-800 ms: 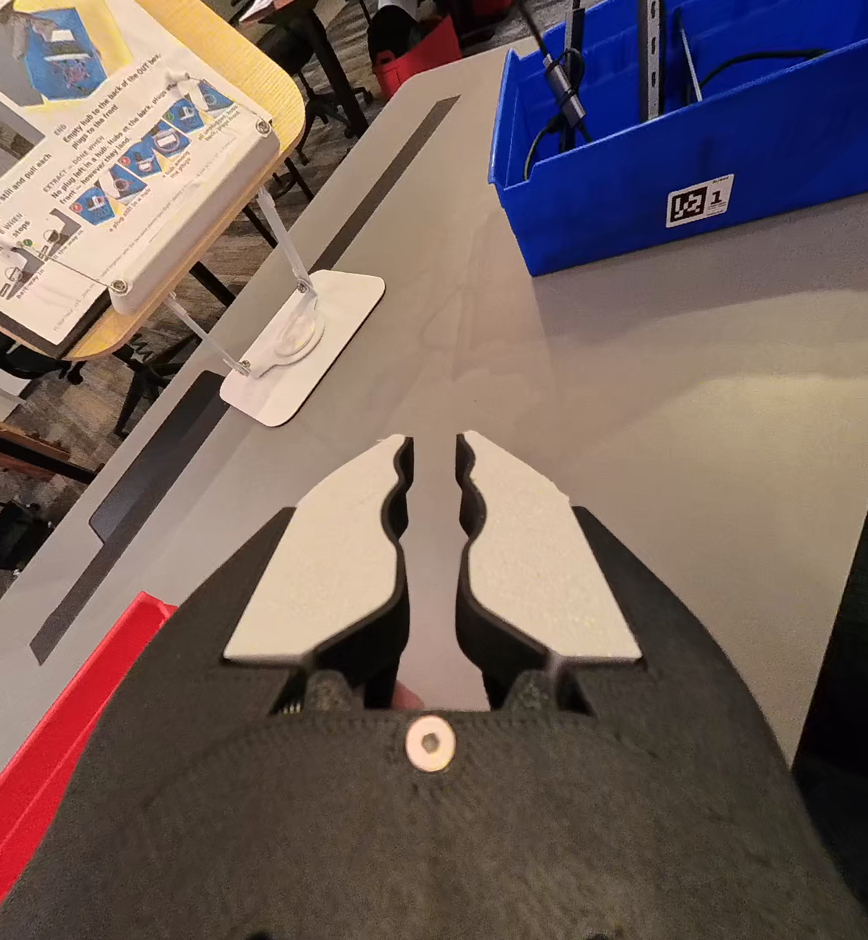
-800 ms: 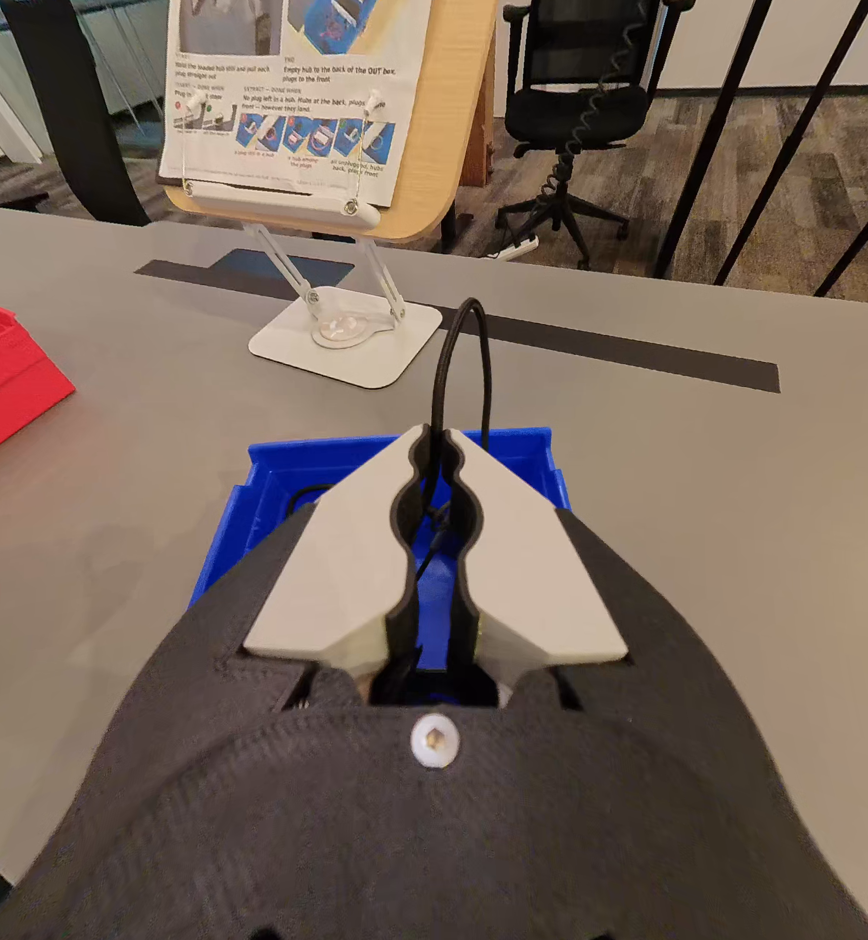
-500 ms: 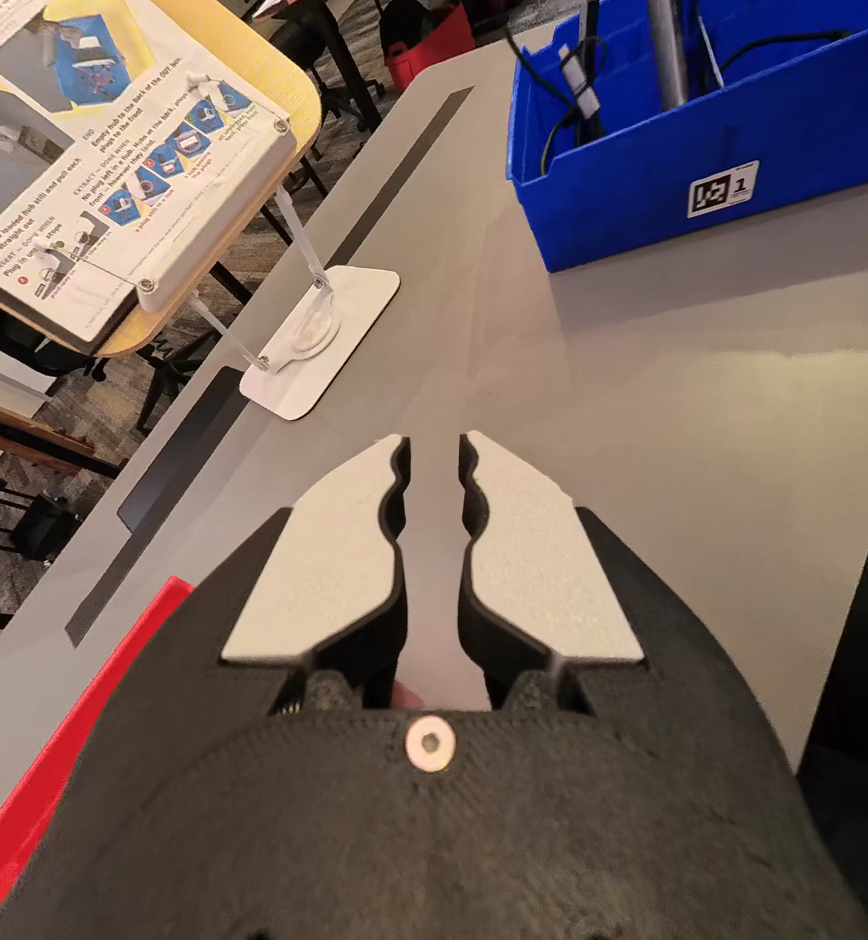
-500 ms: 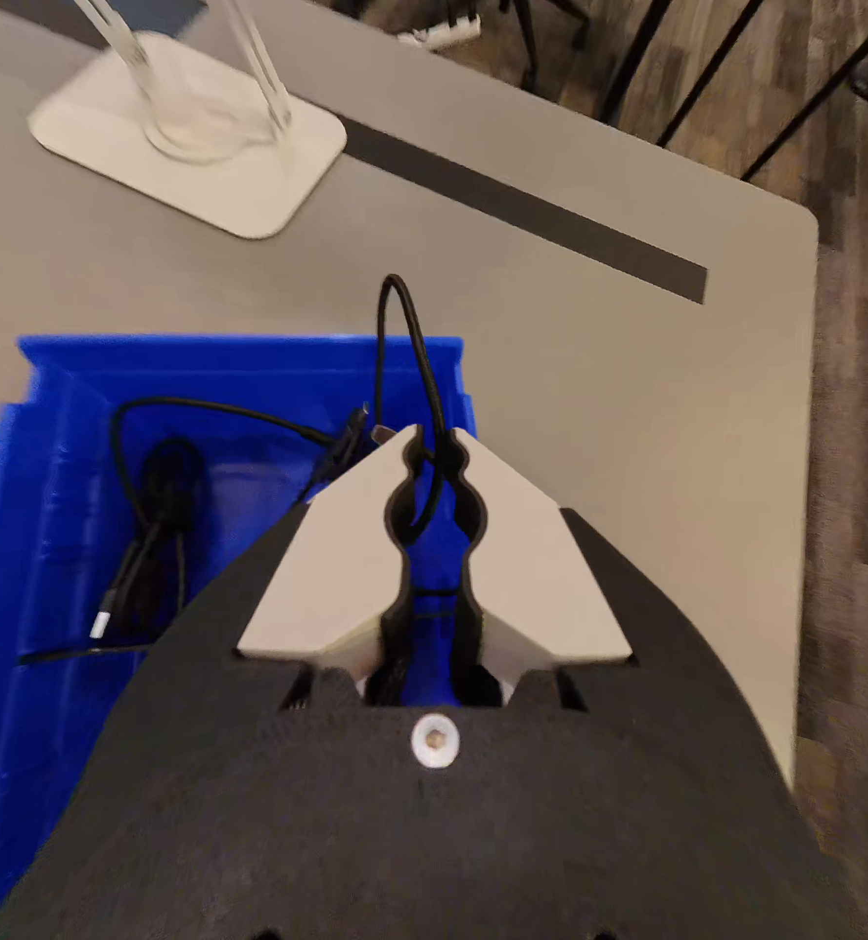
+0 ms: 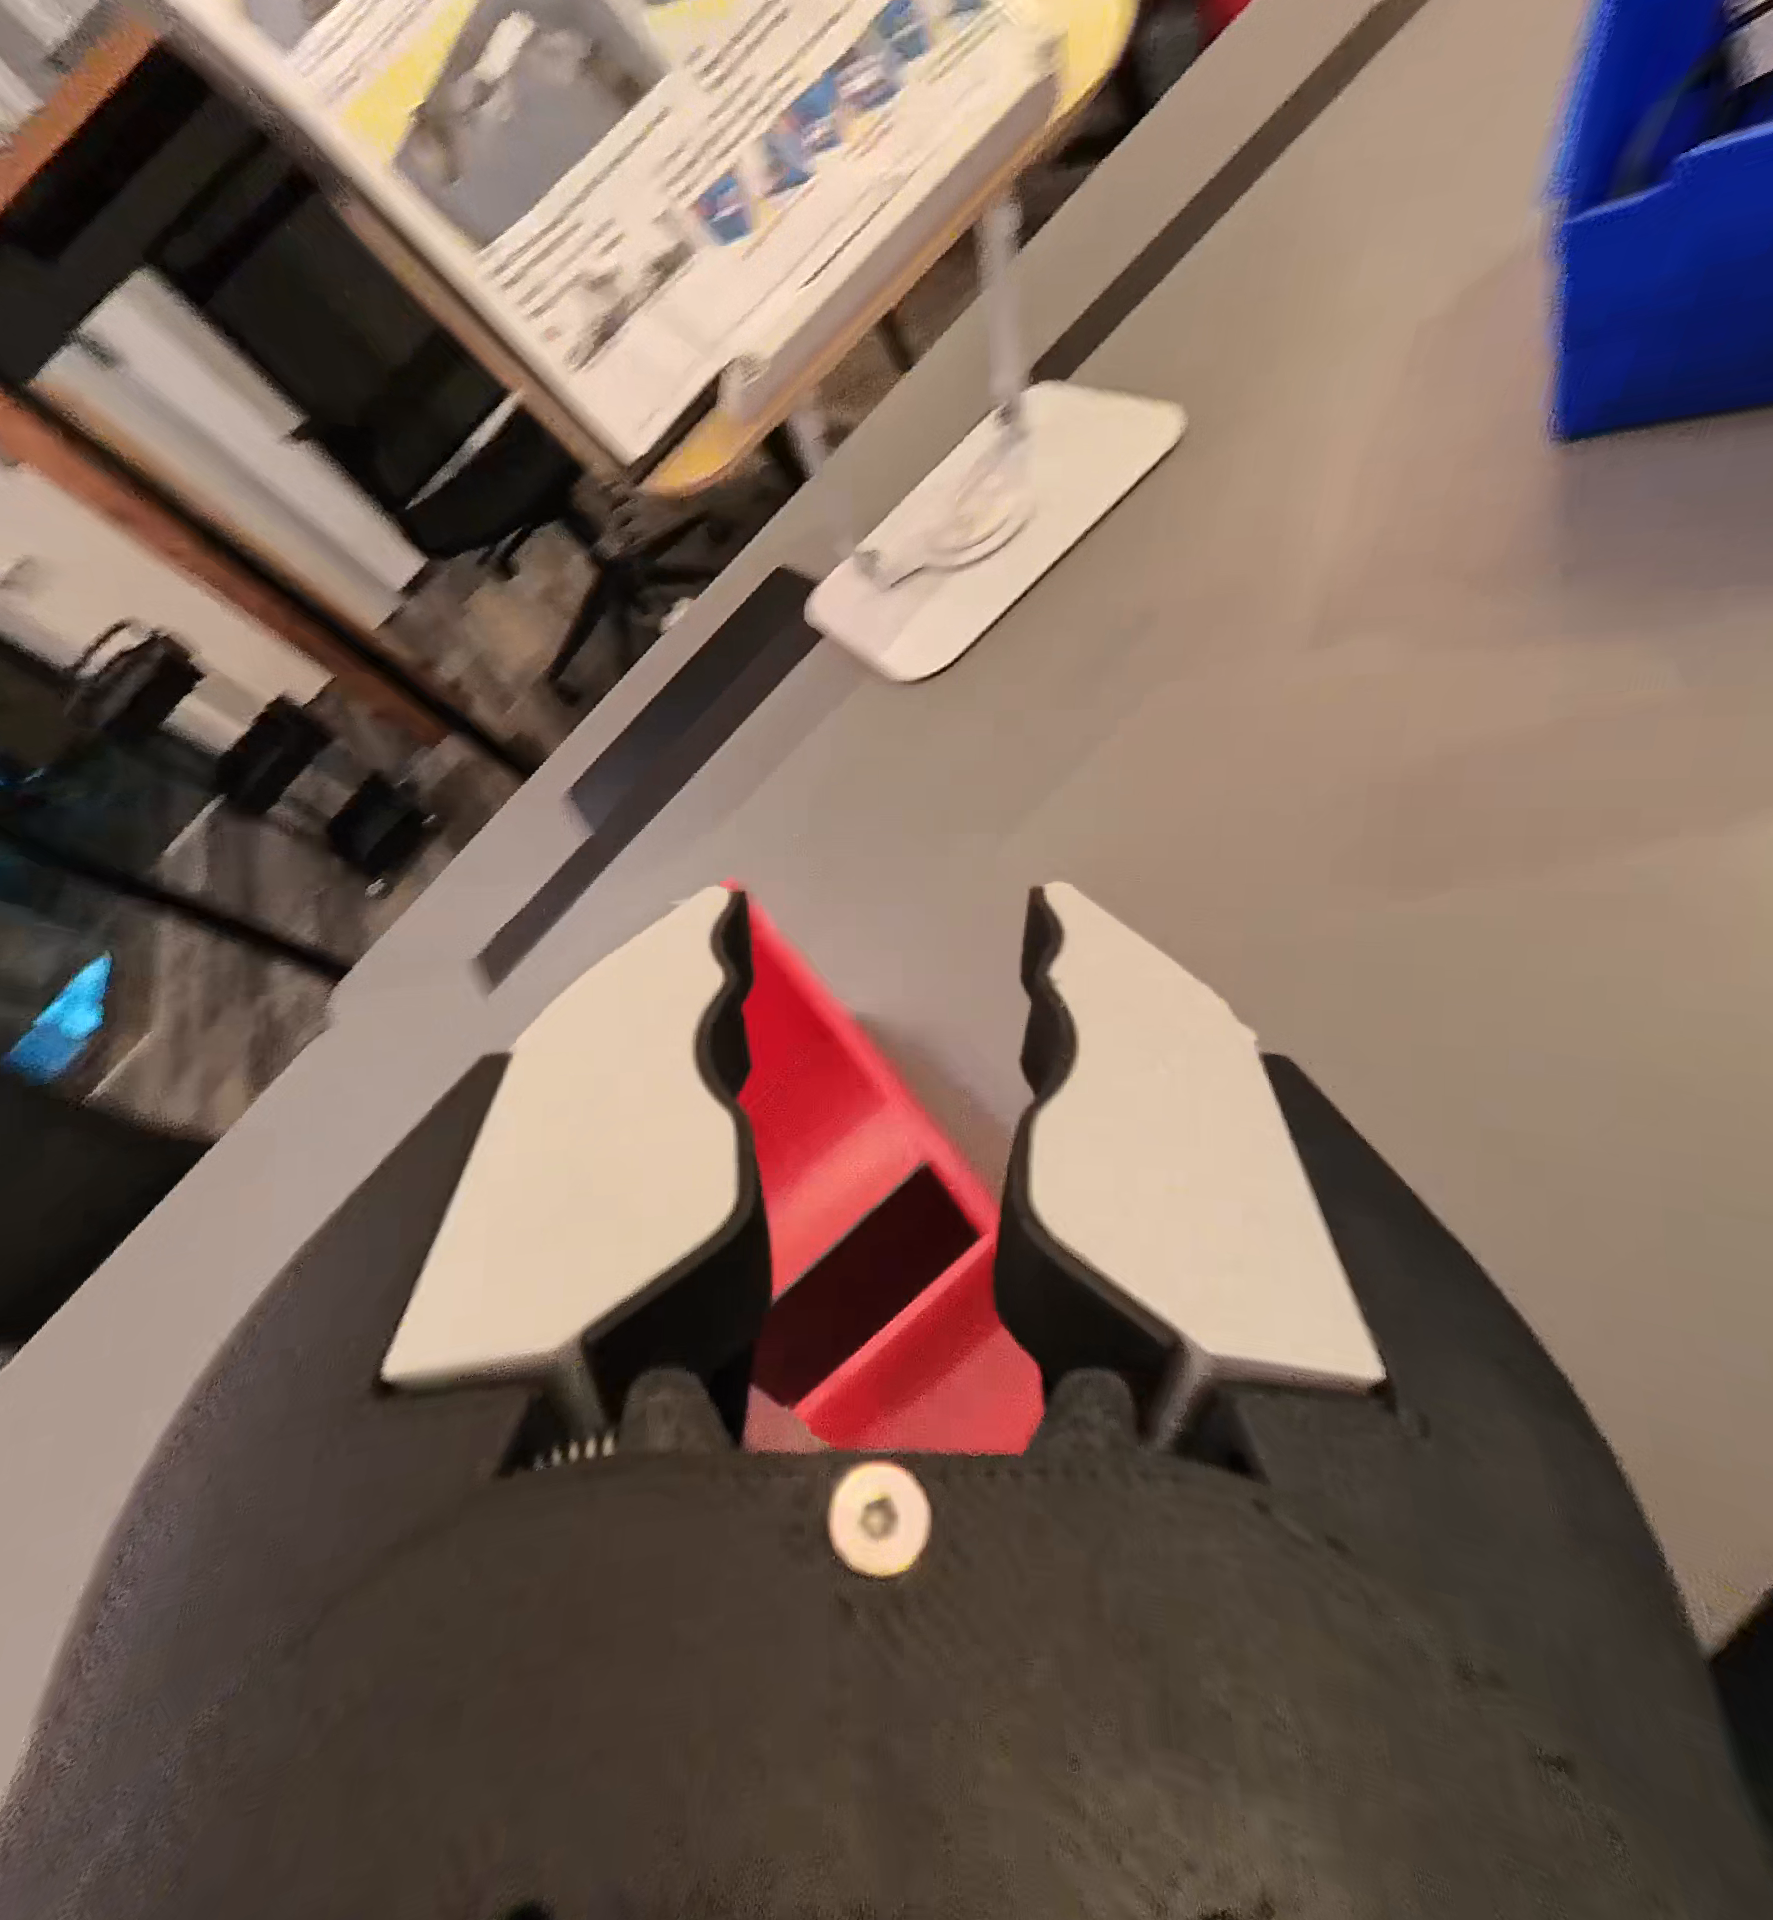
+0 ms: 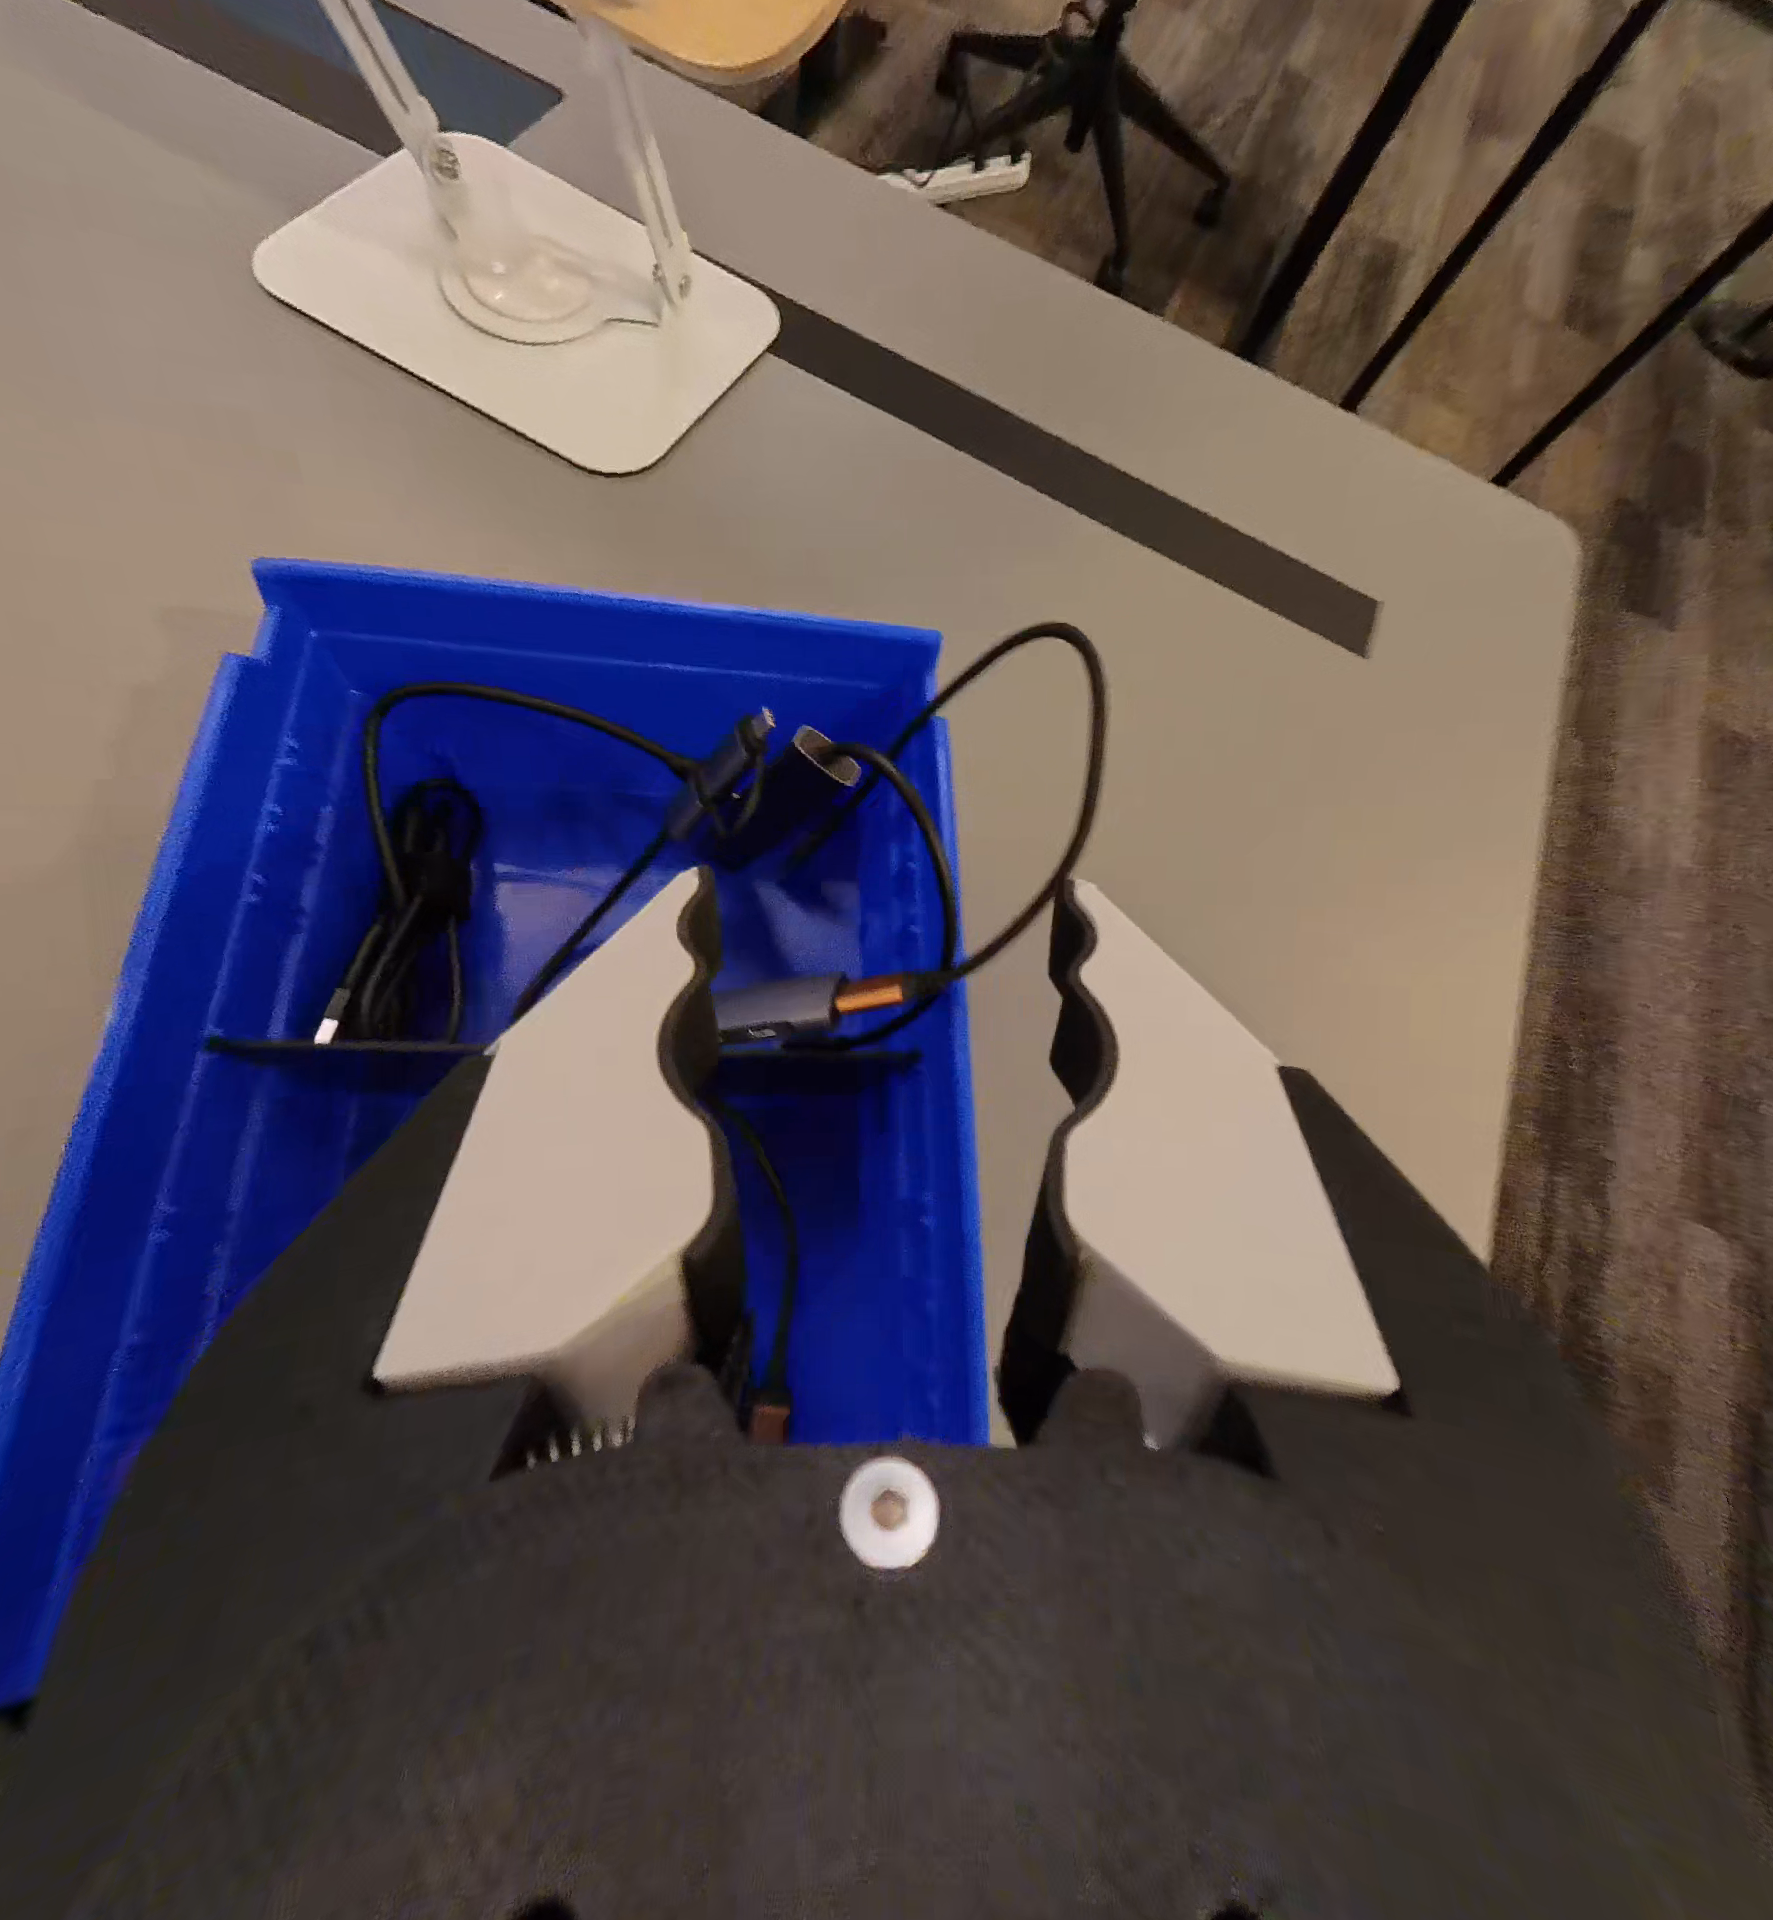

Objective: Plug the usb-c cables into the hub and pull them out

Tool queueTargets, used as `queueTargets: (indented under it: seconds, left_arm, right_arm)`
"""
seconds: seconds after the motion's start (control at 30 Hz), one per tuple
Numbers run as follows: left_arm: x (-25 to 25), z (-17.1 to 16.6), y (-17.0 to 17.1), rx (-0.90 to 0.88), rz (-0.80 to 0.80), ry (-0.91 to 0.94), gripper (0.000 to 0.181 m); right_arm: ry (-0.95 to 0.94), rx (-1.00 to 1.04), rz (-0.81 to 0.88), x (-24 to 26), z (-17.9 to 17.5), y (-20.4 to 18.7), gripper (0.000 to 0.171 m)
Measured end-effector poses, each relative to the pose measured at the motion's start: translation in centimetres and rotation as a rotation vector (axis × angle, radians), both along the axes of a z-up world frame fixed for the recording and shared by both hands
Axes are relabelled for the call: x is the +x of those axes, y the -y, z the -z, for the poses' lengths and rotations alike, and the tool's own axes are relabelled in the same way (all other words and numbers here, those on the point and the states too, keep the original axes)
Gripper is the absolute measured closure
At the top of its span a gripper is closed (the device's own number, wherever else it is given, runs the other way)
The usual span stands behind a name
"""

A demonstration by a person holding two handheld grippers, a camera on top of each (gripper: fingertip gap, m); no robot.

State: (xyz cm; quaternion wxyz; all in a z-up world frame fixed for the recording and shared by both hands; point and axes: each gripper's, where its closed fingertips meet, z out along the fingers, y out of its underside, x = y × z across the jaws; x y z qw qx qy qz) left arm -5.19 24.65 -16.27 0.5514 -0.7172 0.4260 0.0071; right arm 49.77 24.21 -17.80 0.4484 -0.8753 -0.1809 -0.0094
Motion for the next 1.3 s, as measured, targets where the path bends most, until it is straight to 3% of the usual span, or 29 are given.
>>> queueTargets:
  seconds: [0.03,0.23,0.47,0.7,0.97,1.13,1.3]
  left_arm:
    - [-1.7,-0.1,-0.4,0.021,-0.067,-0.026,0.129]
    - [-10.6,0.5,-1.7,0.060,-0.367,-0.183,0.115]
    - [-15.9,2.4,-1.4,0.027,-0.543,-0.263,0.112]
    - [-18.4,3.2,-1.0,-0.001,-0.606,-0.271,0.110]
    - [-21.4,5.3,-0.2,-0.087,-0.671,-0.284,0.102]
    - [-23.2,9.7,0.4,-0.277,-0.677,-0.193,0.099]
    - [-24.5,14.0,1.3,-0.447,-0.668,-0.166,0.120]
  right_arm:
    - [0.011,0.015,0.016,0.6,-0.3,0.6,0.109]
    - [0.034,0.024,0.099,3.9,0.8,3.6,0.098]
    - [0.054,-0.043,0.125,5.2,4.9,5.3,0.084]
    - [0.081,-0.093,0.122,5.5,7.7,6.1,0.078]
    - [0.095,-0.165,0.066,4.5,11.2,6.3,0.087]
    - [0.126,-0.178,0.052,4.2,12.5,5.7,0.091]
    - [0.152,-0.148,0.082,5.2,12.3,5.0,0.107]
